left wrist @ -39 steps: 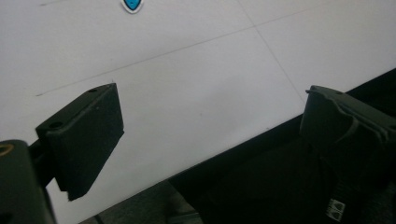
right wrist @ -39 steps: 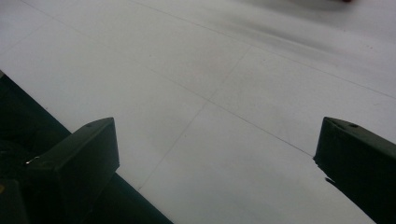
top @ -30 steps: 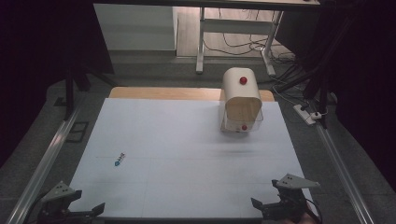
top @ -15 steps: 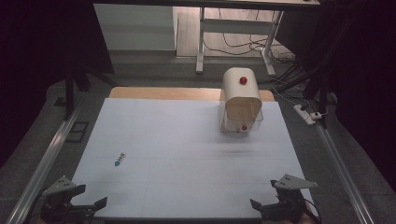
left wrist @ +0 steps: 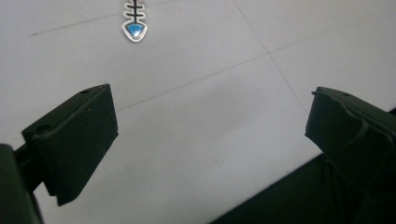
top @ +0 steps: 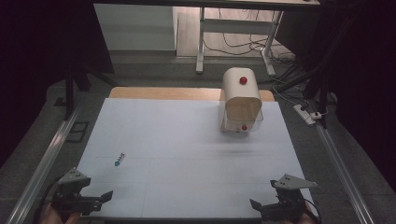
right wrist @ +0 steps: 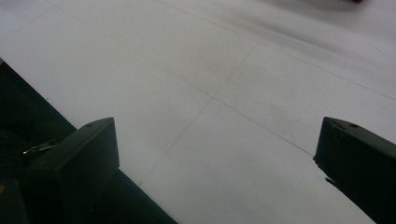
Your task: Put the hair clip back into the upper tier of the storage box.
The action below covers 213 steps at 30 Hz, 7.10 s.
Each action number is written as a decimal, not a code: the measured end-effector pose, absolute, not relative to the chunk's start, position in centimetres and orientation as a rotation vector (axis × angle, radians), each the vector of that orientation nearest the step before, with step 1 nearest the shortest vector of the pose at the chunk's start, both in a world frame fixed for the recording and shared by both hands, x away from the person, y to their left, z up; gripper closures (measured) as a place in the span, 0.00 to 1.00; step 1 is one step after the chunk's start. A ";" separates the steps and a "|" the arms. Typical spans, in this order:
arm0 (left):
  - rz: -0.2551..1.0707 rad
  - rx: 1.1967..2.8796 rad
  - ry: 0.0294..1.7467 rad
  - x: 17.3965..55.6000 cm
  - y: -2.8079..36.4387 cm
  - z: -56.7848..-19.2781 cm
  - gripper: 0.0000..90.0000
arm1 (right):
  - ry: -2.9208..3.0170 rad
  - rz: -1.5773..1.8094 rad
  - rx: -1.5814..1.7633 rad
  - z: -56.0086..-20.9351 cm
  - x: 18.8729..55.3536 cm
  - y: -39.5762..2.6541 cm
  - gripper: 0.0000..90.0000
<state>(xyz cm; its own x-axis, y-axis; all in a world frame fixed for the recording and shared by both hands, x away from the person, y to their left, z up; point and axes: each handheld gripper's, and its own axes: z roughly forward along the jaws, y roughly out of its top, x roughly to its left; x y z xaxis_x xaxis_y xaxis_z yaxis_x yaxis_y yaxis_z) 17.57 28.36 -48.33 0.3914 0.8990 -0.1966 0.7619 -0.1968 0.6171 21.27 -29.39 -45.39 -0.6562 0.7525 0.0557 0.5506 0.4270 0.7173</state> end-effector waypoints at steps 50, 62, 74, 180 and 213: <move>0.266 2.171 1.321 27.7 27.9 -51.5 0.00 | 2.447 1.057 1.126 -45.5 21.5 -29.3 0.00; 0.327 2.266 1.278 30.2 27.0 -53.0 0.00 | 2.453 1.059 1.130 -45.5 21.5 -29.3 0.00; 0.296 2.305 1.310 30.9 26.6 -53.3 0.29 | 2.460 1.063 1.124 -45.5 21.5 -29.4 0.03; 0.126 2.171 0.742 36.3 9.2 -39.5 0.81 | 2.413 1.172 1.123 -45.1 20.9 -29.8 0.01; 0.142 2.185 0.674 40.9 2.1 -38.1 0.80 | 2.426 1.185 1.138 -45.2 21.1 -29.9 0.01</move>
<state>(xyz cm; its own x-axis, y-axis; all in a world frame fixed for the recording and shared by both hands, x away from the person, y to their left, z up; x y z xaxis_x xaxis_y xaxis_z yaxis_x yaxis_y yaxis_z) 40.89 2.14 -38.10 0.8501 0.5120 -0.1231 0.4190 -0.5161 0.7470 21.09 -29.92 -45.20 -0.6794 0.7208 0.1372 0.5512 0.3781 0.7438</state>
